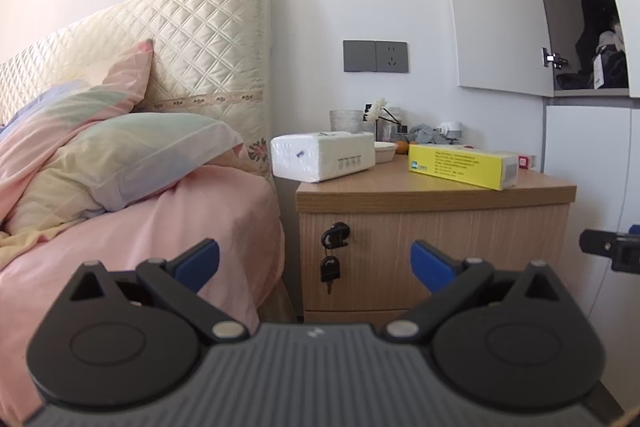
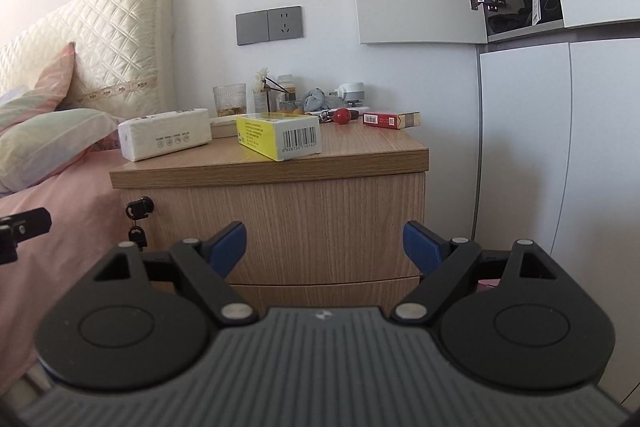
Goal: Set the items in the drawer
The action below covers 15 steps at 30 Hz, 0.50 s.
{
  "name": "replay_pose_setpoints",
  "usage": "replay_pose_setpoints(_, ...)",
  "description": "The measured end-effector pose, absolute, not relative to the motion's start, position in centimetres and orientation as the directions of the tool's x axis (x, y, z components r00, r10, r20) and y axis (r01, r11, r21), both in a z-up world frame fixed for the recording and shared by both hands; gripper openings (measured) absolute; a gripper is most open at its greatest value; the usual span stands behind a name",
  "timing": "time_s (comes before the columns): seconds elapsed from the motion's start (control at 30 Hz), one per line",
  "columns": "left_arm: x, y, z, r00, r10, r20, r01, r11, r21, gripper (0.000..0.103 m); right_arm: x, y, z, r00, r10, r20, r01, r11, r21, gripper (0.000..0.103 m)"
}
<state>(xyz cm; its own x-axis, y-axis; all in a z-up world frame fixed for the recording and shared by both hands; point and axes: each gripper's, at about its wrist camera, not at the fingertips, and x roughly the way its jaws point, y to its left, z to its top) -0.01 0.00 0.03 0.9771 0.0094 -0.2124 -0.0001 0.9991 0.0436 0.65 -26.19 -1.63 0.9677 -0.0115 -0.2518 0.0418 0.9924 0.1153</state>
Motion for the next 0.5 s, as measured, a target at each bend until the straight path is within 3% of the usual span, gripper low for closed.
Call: replay_pose_setpoints(0.5, -0.18, 0.15, 0.41, 0.978, 0.006, -0.207, 0.004, 0.999, 0.048, 0.103, 0.53, -26.12, -1.54, 0.968, -0.01, -0.251, 0.04, 0.993, 0.113, 0.087)
